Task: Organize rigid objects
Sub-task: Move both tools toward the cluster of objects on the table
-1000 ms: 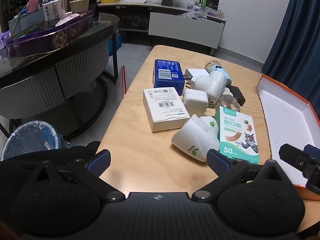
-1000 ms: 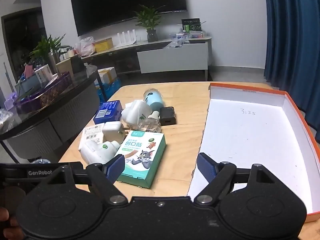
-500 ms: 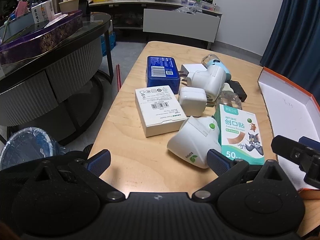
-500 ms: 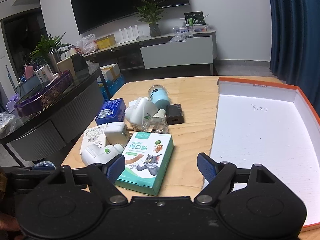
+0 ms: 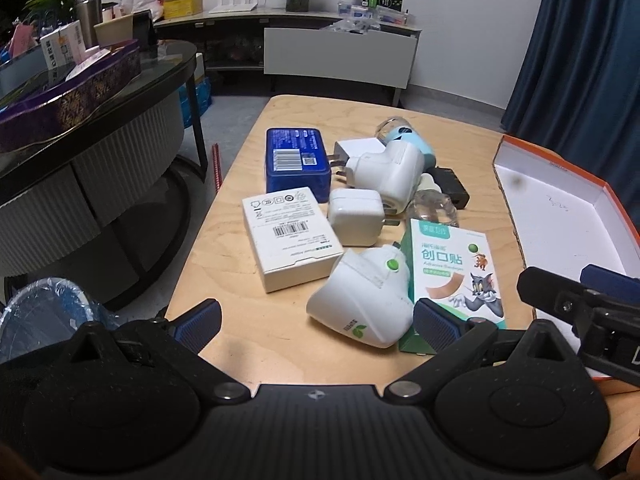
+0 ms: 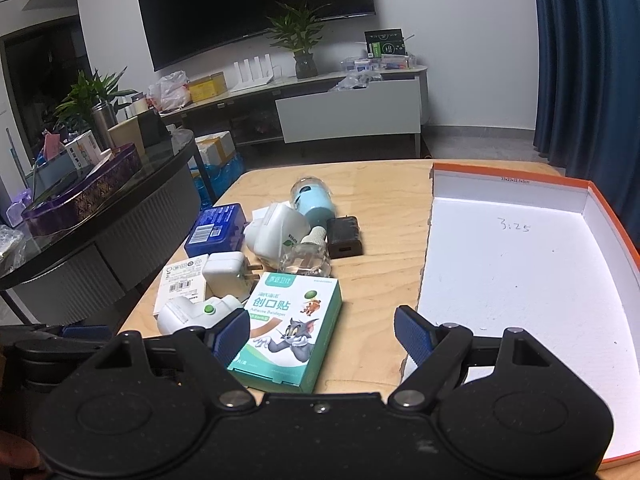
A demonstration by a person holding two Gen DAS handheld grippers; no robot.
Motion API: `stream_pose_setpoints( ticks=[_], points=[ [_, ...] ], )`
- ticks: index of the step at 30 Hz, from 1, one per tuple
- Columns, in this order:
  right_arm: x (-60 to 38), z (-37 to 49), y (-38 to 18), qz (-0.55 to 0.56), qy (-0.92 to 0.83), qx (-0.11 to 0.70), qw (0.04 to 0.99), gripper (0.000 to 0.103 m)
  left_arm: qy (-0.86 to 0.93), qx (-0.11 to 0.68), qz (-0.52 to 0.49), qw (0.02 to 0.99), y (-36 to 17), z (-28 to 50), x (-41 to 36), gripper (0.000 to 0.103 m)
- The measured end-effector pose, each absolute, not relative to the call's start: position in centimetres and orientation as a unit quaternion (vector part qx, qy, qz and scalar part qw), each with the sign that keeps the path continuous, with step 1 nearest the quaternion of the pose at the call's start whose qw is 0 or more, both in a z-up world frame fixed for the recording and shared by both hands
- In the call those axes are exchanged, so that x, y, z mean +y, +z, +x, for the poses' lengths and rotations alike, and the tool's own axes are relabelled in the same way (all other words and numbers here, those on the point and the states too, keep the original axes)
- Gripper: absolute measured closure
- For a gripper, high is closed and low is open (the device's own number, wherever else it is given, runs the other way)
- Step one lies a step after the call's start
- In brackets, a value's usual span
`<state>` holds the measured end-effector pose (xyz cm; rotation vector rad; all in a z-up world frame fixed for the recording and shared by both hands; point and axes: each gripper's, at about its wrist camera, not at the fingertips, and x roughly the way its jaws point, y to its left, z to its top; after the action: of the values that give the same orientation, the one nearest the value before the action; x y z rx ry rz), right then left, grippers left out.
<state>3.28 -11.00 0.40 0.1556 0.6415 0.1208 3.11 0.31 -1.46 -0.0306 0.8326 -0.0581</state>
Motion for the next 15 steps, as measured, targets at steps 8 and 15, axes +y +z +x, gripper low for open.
stream_pose_setpoints(
  ticks=[8, 15],
  points=[
    [-11.2, 3.27, 0.61, 0.087, 0.058, 0.32, 0.942, 0.01, -0.029, 0.407, -0.018, 0.913, -1.49, 3.37, 0.49, 0.0],
    [-10.4, 3.0, 0.58, 0.085, 0.052, 0.33, 0.939, 0.01, -0.034, 0.408, -0.013, 0.912, -1.47, 3.51, 0.36, 0.0]
  ],
)
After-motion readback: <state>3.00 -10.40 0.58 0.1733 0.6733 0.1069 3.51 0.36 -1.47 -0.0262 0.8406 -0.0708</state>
